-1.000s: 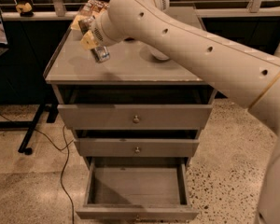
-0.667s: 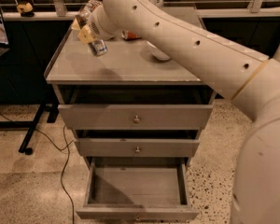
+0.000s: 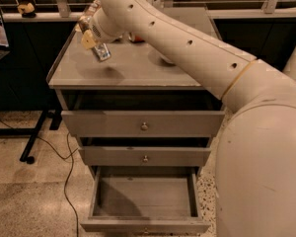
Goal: Pick redbull can from bottom drawer and place on counter
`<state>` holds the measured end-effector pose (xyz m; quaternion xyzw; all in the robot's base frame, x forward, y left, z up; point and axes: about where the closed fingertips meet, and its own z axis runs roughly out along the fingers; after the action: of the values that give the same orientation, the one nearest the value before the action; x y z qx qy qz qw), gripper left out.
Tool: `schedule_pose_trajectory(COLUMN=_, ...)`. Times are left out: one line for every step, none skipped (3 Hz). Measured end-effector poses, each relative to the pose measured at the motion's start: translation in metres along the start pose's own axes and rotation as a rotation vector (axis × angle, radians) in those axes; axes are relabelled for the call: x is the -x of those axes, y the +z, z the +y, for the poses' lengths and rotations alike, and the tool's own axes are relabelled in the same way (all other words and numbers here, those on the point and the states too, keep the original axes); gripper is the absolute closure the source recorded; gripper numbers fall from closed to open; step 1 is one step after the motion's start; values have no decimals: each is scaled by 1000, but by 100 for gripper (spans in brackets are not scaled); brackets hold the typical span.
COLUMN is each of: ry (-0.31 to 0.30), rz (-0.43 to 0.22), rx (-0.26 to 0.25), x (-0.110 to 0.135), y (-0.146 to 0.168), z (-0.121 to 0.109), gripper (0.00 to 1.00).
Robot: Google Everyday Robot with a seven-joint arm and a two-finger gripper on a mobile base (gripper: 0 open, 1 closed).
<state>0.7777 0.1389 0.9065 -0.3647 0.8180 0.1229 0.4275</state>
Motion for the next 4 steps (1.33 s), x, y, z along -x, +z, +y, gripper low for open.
schedule_pose_trajectory(ry=0, rz=1, rx=0, x=0, y=0, z=0, gripper=81)
schedule_pose_trajectory(ry=0, rz=1, rx=0, x=0, y=0, z=0, gripper=58)
schedule_pose_trajectory(ry=0, rz=1, rx=0, x=0, y=0, z=0, gripper=35)
schedule_pose_trajectory(ry=0, rz=1, rx=1, x=0, y=0, z=0, gripper=11)
